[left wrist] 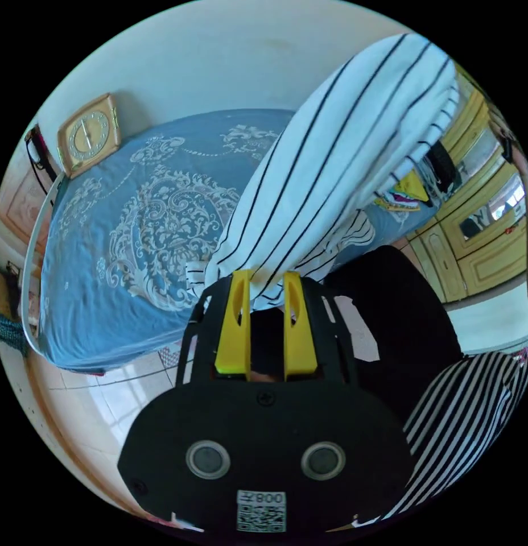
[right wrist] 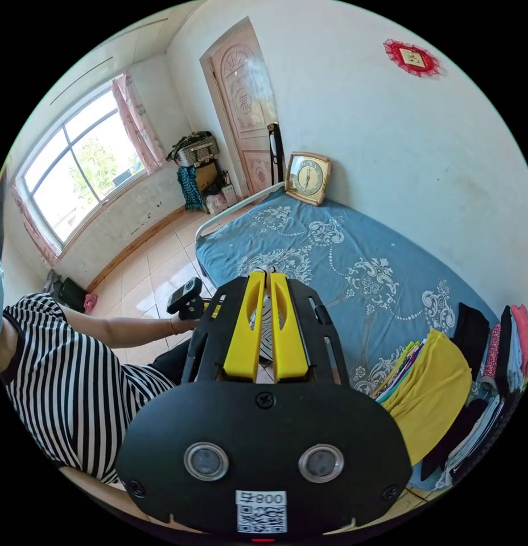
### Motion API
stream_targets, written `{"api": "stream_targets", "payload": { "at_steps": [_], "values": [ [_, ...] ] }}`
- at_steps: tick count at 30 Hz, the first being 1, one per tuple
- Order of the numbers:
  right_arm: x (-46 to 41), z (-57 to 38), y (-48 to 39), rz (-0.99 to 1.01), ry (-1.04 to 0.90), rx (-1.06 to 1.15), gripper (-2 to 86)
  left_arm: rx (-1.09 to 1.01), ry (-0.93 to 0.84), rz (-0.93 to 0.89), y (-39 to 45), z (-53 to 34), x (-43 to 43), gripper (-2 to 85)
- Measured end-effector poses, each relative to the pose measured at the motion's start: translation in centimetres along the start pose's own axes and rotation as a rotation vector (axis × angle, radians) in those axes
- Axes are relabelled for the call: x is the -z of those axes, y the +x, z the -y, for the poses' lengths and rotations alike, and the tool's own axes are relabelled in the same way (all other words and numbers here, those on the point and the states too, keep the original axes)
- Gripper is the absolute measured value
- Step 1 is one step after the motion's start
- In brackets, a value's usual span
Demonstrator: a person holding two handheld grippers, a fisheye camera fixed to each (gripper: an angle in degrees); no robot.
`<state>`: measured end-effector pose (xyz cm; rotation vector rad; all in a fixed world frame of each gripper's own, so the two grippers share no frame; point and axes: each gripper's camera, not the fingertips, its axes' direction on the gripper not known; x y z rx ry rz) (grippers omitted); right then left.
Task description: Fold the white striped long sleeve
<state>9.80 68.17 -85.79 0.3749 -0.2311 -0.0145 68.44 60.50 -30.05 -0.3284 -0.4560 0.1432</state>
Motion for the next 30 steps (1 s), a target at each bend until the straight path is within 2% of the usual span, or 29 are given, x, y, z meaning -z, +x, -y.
{"api": "stream_targets", "payload": {
  "at_steps": [2,6,12,23,30],
  "values": [
    [1.3,-0.7,0.2,-0.011,0.001,-0.002,1.5,0.057,0.028,-0.014,0.1,-0.7,2.7,3.0],
    [4.8,-3.1,1.3,-0.042,0.015,-0.027,1.4,0.122,0.119,-0.049,-0.1,-2.3,8.9,1.6],
    [11.1,-7.8,3.7,-0.043,0.095,-0.102,1.5,0.155,0.339,-0.055,0.0,-5.1,22.6,1.0],
    [25.6,-13.9,0.2,-0.076,0.315,-0.002,1.6,-0.06,0.808,0.064,7.9,-11.4,51.6,0.7],
    [34.1,-17.2,-6.0,-0.167,0.474,0.152,1.5,-0.193,0.992,0.202,13.8,-16.6,64.5,0.5]
  ]
}}
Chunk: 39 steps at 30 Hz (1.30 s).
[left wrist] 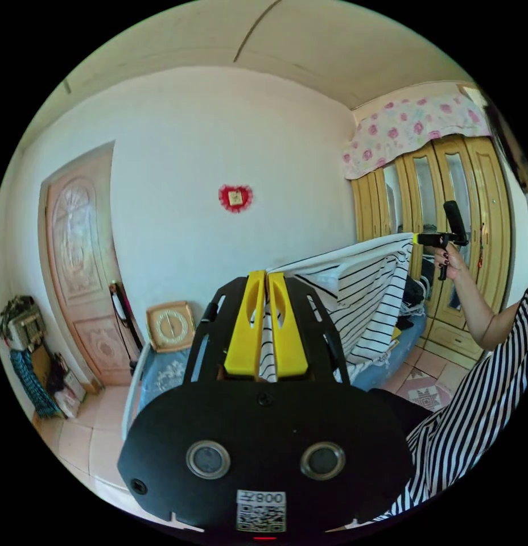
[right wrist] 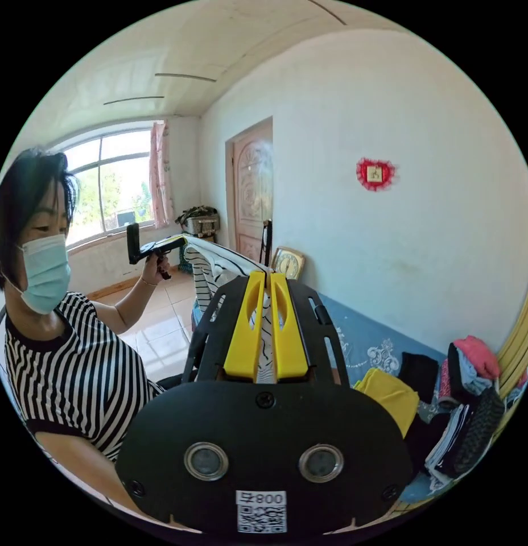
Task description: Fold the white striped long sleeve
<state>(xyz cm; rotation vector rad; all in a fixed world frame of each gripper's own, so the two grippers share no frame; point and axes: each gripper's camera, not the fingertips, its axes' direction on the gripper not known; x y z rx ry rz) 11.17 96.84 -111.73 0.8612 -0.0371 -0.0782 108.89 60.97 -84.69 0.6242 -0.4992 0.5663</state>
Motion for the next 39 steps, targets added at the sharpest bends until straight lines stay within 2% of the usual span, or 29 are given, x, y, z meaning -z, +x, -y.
{"api": "stream_targets", "payload": {
  "at_steps": [5,11,21,26,30,35,39],
  "values": [
    [4.5,0.4,-1.9,-0.021,0.088,0.059,1.4,-0.113,0.15,0.041,2.0,5.0,8.6,0.6],
    [6.0,0.1,-2.0,0.018,0.134,0.078,1.4,-0.192,0.25,0.08,3.1,8.2,14.6,0.6],
    [-0.4,-2.3,0.1,0.194,0.182,0.086,1.4,-0.233,0.259,0.142,0.7,9.5,15.4,0.4],
    [-6.7,-3.0,1.8,0.202,0.147,0.088,1.4,-0.233,0.216,0.167,-2.9,8.6,10.5,0.4],
    [-15.0,-3.2,5.1,0.183,0.08,0.049,1.5,-0.21,0.165,0.168,-6.6,7.5,4.5,0.4],
    [-28.2,-3.8,11.4,0.183,-0.038,-0.049,1.5,-0.136,0.013,0.151,-14.4,4.7,-9.0,0.6],
    [-43.8,-4.6,19.4,0.205,-0.177,-0.167,1.6,-0.054,-0.149,0.132,-21.1,1.6,-21.6,0.6]
  ]
}}
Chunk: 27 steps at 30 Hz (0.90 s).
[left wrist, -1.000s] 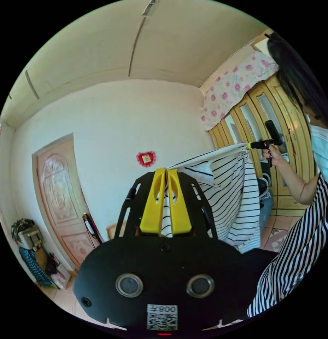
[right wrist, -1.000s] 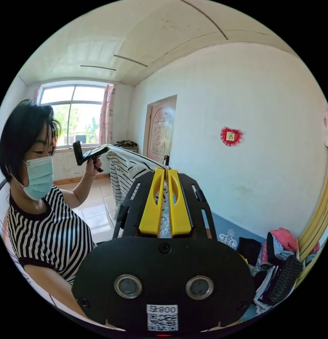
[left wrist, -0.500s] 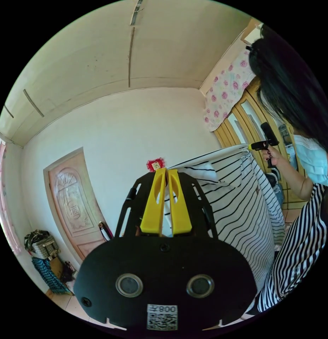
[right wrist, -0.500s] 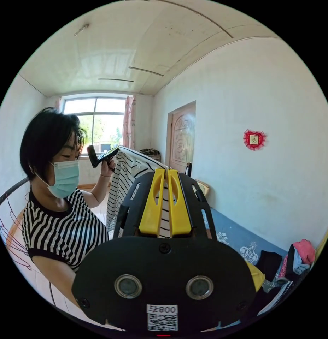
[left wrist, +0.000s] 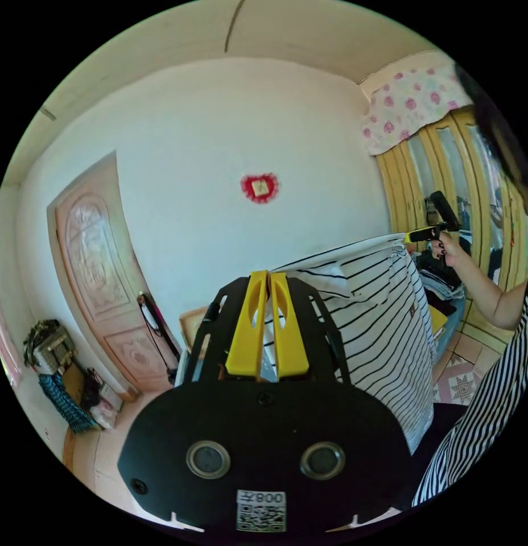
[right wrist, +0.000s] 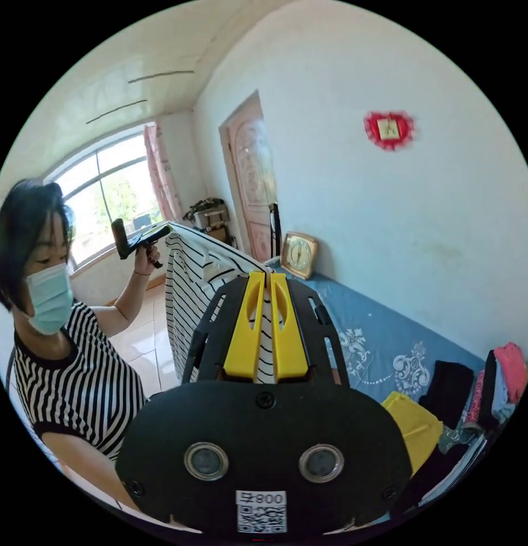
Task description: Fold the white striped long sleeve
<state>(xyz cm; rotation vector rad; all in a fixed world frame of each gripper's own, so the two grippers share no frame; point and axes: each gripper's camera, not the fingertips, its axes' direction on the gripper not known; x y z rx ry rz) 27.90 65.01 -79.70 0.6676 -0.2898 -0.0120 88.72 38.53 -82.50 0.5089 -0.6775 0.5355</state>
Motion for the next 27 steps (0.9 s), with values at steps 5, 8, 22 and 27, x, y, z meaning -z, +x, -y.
{"api": "stream_targets", "payload": {
  "at_steps": [5,8,22,27],
  "values": [
    [-20.4,2.6,14.2,-0.014,-0.22,-0.185,2.0,0.216,-0.318,-0.067,-8.5,-5.8,-26.2,1.0],
    [-34.1,0.9,22.8,-0.007,-0.378,-0.354,2.4,0.382,-0.516,-0.117,-12.5,-13.1,-41.0,1.4],
    [-52.4,-25.6,27.3,-0.052,-0.596,-0.659,5.5,0.678,-0.892,-0.452,-13.0,-45.5,-59.4,10.2],
    [-54.2,-30.7,21.9,-0.095,-0.653,-0.7,7.2,0.608,-0.965,-0.462,-10.4,-49.5,-61.7,11.1]
  ]
}}
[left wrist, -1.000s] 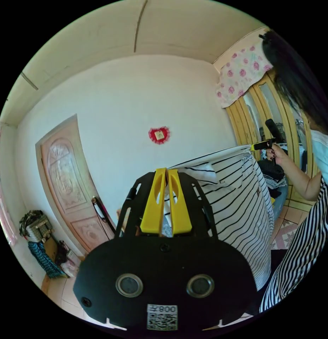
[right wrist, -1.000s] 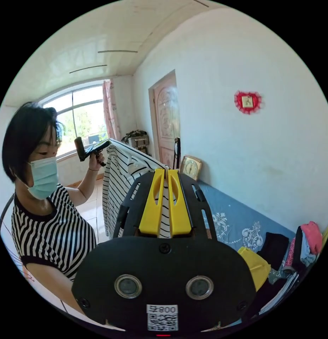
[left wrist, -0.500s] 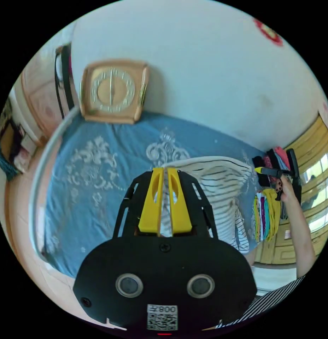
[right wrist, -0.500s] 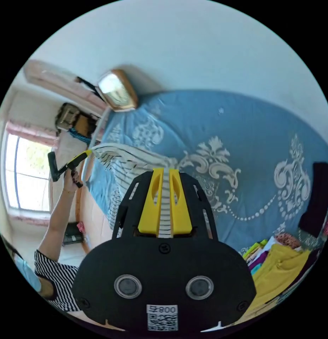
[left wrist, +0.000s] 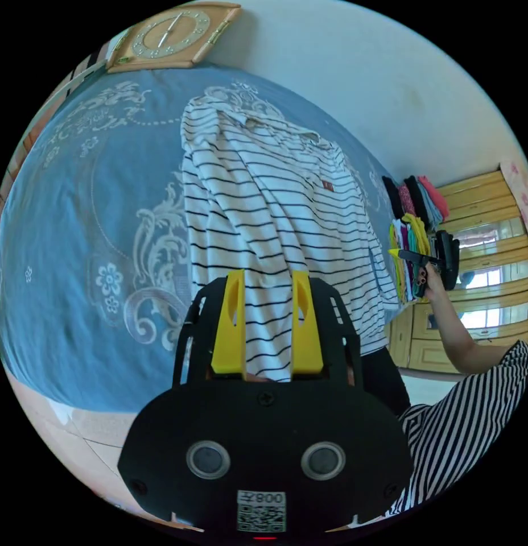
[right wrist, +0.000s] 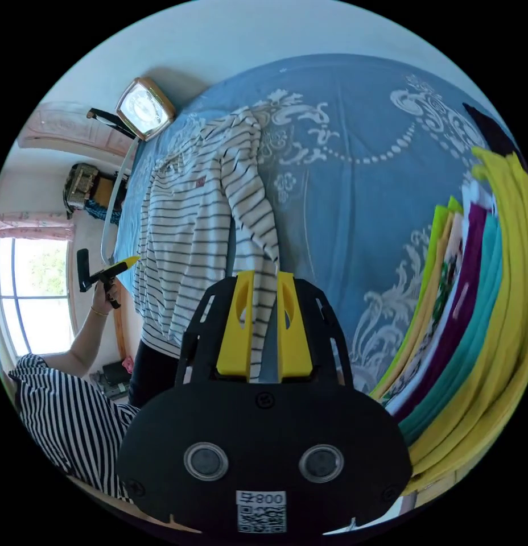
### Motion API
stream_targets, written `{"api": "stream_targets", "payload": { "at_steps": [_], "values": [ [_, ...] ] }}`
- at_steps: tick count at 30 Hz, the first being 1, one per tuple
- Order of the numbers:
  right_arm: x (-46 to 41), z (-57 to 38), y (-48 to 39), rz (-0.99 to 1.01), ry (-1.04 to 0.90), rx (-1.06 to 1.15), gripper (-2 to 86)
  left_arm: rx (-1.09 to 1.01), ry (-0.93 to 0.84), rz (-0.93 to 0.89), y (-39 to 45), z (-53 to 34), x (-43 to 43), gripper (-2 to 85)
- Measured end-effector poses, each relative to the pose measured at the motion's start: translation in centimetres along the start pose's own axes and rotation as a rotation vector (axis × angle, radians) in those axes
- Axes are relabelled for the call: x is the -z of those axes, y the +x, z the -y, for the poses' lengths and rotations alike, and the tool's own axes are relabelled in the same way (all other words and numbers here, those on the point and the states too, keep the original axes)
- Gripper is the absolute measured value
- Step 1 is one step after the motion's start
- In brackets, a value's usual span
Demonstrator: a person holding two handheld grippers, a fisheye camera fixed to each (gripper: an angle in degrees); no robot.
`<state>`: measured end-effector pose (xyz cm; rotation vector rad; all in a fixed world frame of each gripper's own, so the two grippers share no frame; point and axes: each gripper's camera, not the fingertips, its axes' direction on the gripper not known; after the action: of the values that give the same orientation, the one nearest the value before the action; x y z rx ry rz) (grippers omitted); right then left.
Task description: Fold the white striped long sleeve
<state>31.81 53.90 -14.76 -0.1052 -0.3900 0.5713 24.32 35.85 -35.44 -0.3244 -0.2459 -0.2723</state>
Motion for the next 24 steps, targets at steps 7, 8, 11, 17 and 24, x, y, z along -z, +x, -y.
{"api": "stream_targets", "payload": {
  "at_steps": [7,8,11,17,24],
  "values": [
    [-8.5,-0.6,-3.6,-0.062,-0.044,-0.046,3.8,0.03,-0.039,0.172,-3.4,2.4,-5.9,3.9],
    [-8.9,-0.5,-3.8,-0.055,-0.047,-0.045,3.5,0.035,-0.035,0.172,-4.1,2.5,-6.2,3.3],
    [-10.4,-0.2,-4.7,0.007,-0.094,-0.016,1.9,0.052,-0.013,0.149,-6.1,2.4,-5.8,2.5],
    [-7.4,1.7,-9.3,-0.177,-0.095,0.134,0.9,0.012,0.084,0.285,-10.4,3.2,0.0,1.9],
    [2.5,7.5,-11.0,-0.591,0.088,0.124,2.0,0.133,0.19,0.625,-18.9,5.6,8.9,2.3]
  ]
}}
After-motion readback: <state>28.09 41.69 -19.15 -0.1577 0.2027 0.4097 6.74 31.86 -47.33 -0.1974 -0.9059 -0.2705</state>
